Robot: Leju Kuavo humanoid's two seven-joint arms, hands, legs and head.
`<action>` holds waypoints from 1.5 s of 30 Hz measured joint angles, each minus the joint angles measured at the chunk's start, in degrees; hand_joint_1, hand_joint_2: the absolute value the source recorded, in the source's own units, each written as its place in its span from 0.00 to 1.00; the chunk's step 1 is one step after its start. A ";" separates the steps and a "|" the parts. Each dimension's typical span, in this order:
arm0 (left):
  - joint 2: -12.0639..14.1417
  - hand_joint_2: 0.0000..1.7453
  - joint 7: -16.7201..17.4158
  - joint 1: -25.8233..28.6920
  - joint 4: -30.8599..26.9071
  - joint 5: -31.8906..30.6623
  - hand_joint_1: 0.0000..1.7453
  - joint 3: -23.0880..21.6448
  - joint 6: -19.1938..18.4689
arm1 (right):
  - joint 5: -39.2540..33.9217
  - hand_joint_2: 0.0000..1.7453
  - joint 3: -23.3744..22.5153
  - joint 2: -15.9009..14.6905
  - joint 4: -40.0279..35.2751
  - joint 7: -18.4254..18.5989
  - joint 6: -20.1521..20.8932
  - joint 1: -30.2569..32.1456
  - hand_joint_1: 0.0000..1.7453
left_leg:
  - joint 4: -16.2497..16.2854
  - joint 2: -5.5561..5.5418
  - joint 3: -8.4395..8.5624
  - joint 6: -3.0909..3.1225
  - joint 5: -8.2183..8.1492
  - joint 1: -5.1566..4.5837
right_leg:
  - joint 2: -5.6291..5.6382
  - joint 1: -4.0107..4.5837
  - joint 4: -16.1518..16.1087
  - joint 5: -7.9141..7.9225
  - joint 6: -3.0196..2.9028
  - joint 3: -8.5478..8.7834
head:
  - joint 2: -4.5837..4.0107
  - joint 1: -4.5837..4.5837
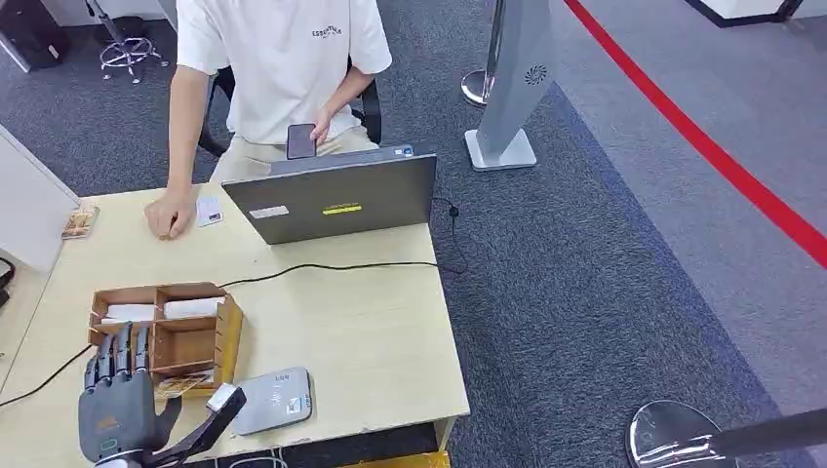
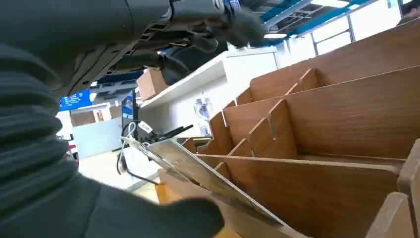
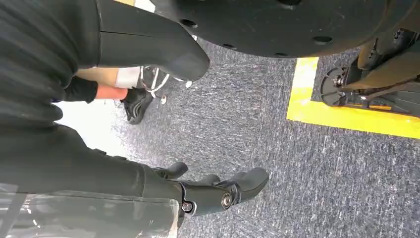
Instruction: Pass the card to the sensor for recognition and then transmit it.
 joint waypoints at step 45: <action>1.46 1.00 -1.71 -8.92 -11.16 8.22 1.00 -3.87 -11.76 | 0.33 1.00 0.20 -0.13 -0.13 -0.66 0.07 0.07 0.00 | 0.04 -0.01 0.02 0.00 0.04 0.00 | 0.04 0.00 0.01 0.07 0.01 0.03 | 0.00 0.00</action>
